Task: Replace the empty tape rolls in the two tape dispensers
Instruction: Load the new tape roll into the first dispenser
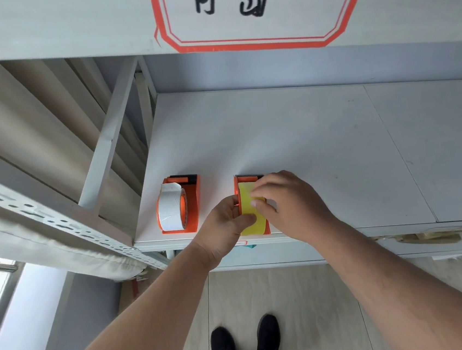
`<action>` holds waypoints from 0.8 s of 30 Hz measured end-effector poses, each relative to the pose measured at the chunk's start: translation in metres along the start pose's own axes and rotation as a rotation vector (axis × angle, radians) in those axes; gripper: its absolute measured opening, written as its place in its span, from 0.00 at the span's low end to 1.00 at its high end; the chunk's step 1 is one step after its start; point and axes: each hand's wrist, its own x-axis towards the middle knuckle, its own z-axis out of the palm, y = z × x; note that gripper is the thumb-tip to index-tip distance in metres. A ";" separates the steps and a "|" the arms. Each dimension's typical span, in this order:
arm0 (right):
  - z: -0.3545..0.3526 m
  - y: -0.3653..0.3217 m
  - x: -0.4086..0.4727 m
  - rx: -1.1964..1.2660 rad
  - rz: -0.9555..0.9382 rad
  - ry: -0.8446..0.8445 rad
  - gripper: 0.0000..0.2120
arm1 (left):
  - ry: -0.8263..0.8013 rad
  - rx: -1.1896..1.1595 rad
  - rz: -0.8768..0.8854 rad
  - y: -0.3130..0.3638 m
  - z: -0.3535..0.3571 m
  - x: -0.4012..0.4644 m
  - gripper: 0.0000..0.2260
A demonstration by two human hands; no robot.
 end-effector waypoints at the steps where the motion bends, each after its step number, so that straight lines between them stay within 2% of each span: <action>1: 0.000 -0.001 0.001 -0.038 -0.023 0.012 0.07 | -0.003 -0.005 0.000 0.000 0.000 0.000 0.16; 4: 0.005 -0.004 0.007 -0.116 -0.044 0.008 0.13 | -0.002 -0.024 -0.006 -0.001 0.001 0.000 0.18; 6: 0.006 -0.007 0.009 -0.034 0.051 -0.018 0.11 | 0.014 -0.040 -0.015 -0.002 0.001 -0.001 0.17; 8: 0.005 -0.009 0.013 0.138 0.205 -0.051 0.08 | 0.033 -0.058 -0.030 -0.002 0.005 0.000 0.14; 12: -0.006 -0.011 0.037 0.392 0.533 -0.178 0.06 | 0.098 -0.092 -0.086 0.001 0.012 0.006 0.18; 15: -0.013 -0.005 0.052 0.762 0.828 -0.209 0.07 | 0.088 -0.152 -0.113 0.003 0.014 0.006 0.14; 17: -0.015 -0.001 0.055 0.931 0.960 -0.233 0.07 | 0.068 -0.147 -0.117 0.002 0.015 0.004 0.12; 24: -0.014 0.003 0.052 1.059 1.115 -0.182 0.12 | 0.073 -0.066 -0.063 -0.001 0.017 0.004 0.06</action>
